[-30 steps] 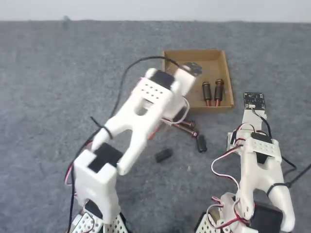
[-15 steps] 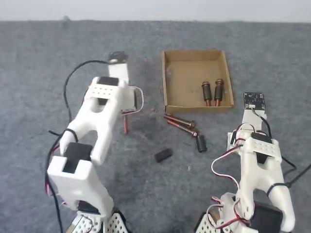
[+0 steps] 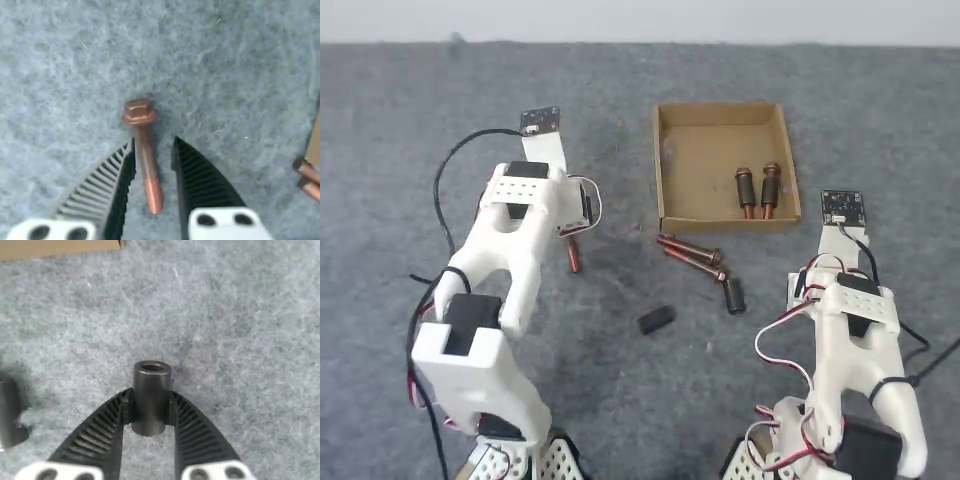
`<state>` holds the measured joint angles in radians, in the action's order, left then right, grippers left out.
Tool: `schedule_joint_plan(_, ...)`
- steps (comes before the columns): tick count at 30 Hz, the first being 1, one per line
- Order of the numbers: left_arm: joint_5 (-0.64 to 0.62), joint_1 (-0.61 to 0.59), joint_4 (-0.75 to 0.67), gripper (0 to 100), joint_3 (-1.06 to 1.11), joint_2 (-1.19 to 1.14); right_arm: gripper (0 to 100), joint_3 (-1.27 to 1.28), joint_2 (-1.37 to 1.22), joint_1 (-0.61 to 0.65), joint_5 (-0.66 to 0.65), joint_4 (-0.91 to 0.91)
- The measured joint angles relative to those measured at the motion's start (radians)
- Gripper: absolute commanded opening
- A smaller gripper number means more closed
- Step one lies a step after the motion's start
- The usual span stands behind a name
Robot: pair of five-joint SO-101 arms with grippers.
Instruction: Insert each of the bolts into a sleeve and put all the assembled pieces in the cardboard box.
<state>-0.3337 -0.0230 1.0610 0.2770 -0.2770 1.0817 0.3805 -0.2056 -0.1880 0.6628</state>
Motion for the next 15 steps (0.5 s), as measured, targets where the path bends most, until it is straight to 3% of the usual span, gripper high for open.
schedule_joint_plan(15, -0.083, -0.023, -0.008, 8, -0.052, -0.095, 0.7, 0.0, 0.0, 0.0, -0.002, 0.0)
